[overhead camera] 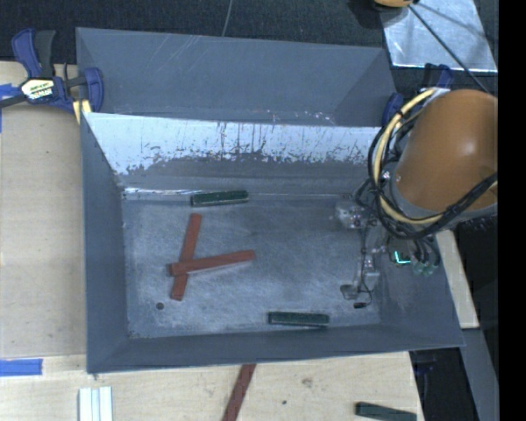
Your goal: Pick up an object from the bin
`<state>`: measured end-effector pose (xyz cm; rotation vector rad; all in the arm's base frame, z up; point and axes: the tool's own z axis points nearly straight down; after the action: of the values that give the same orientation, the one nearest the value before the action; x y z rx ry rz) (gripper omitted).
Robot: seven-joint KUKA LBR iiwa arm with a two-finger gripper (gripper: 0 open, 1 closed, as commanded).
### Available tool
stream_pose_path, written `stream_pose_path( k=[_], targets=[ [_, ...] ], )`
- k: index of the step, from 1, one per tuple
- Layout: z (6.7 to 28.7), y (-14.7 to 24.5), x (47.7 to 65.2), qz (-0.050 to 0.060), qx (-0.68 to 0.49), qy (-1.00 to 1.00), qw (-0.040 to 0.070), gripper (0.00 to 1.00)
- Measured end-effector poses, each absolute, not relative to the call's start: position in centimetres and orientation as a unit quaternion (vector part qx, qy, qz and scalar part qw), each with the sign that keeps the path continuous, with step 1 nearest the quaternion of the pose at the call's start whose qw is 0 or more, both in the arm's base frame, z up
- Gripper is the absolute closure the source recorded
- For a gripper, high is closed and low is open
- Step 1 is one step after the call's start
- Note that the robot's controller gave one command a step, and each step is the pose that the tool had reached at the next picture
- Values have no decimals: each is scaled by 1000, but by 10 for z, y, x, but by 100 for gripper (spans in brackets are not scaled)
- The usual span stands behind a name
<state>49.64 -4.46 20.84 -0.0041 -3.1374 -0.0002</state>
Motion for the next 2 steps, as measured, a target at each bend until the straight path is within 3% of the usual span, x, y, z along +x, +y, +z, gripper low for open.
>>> stream_pose_path(
  k=[1, 2],
  targets=[
    [212, -44, 498, 0, 0, -1000, -2, 0],
    [154, -35, 496, 0, -5, -1000, -4, 0]
  ],
)
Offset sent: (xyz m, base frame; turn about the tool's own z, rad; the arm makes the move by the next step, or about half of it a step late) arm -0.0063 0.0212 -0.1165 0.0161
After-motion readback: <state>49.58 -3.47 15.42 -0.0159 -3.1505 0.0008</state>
